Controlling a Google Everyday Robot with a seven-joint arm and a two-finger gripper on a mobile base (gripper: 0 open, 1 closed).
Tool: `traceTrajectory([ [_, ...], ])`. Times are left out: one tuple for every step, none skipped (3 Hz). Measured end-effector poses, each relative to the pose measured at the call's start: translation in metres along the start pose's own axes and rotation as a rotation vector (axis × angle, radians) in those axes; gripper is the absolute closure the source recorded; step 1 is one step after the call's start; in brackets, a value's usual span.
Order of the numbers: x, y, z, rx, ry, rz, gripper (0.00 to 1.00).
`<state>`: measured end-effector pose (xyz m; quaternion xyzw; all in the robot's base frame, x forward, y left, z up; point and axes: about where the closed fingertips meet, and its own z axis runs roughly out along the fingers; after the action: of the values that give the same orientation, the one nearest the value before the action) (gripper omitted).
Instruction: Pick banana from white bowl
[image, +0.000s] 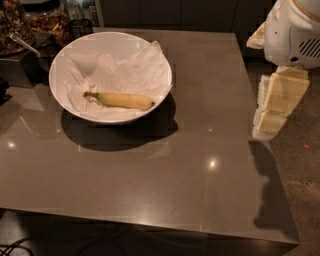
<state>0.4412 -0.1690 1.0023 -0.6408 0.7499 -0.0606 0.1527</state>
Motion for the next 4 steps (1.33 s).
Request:
traceTrajectory([
  [-0.035, -0.011, 0.006, -0.024, -0.017, -0.028, 0.0],
  [-0.076, -0.029, 0.02, -0.062, -0.001, -0.058, 0.0],
  [-0.093, -0.035, 0.02, -0.047, -0.019, -0.077, 0.0],
  [-0.102, -0.039, 0.021, -0.034, -0.042, -0.055, 0.0],
])
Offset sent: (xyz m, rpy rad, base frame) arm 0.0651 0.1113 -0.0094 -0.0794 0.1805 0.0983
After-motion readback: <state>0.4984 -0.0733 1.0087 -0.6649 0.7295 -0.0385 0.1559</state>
